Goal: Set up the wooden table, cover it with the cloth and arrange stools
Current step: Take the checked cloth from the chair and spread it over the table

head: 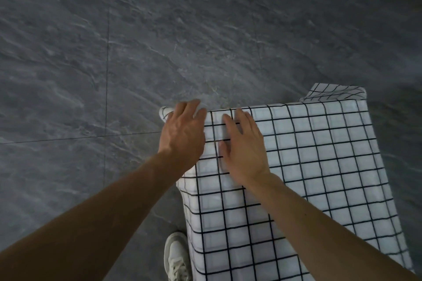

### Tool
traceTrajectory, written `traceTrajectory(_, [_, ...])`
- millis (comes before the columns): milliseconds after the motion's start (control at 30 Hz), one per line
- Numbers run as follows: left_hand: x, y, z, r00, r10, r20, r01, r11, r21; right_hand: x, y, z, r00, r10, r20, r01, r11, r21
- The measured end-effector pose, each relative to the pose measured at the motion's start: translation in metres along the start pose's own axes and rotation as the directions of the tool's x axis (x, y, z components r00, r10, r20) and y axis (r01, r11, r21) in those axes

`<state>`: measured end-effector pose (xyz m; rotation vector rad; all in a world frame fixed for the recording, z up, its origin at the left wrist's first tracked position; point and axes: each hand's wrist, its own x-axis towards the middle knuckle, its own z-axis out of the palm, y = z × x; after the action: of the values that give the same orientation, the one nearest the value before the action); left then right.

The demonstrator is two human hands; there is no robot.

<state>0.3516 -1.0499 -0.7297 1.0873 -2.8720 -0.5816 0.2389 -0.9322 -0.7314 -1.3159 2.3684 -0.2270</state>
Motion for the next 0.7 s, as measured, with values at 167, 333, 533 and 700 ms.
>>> traceTrajectory(167, [0.002, 0.042, 0.000, 0.989, 0.065, 0.129, -0.065, 0.998, -0.004, 0.000, 0.048, -0.028, 1.000, 0.005, 0.029, -0.003, 0.998, -0.067])
traceTrajectory(333, [0.024, 0.082, 0.003, 0.984, 0.102, 0.146, -0.105, 0.994, 0.009, 0.013, 0.091, -0.043, 0.987, -0.075, 0.140, 0.087, 0.993, -0.085])
traceTrajectory(533, [0.039, 0.113, 0.016, 0.959, 0.039, 0.282, -0.070, 0.992, 0.101, 0.026, 0.126, -0.049, 0.977, -0.210, 0.030, 0.212, 0.976, -0.059])
traceTrajectory(700, [0.054, 0.145, 0.025, 0.959, -0.042, 0.281, 0.013, 0.994, 0.104, 0.035, 0.188, -0.078, 0.966, -0.257, 0.015, 0.258, 0.962, -0.088])
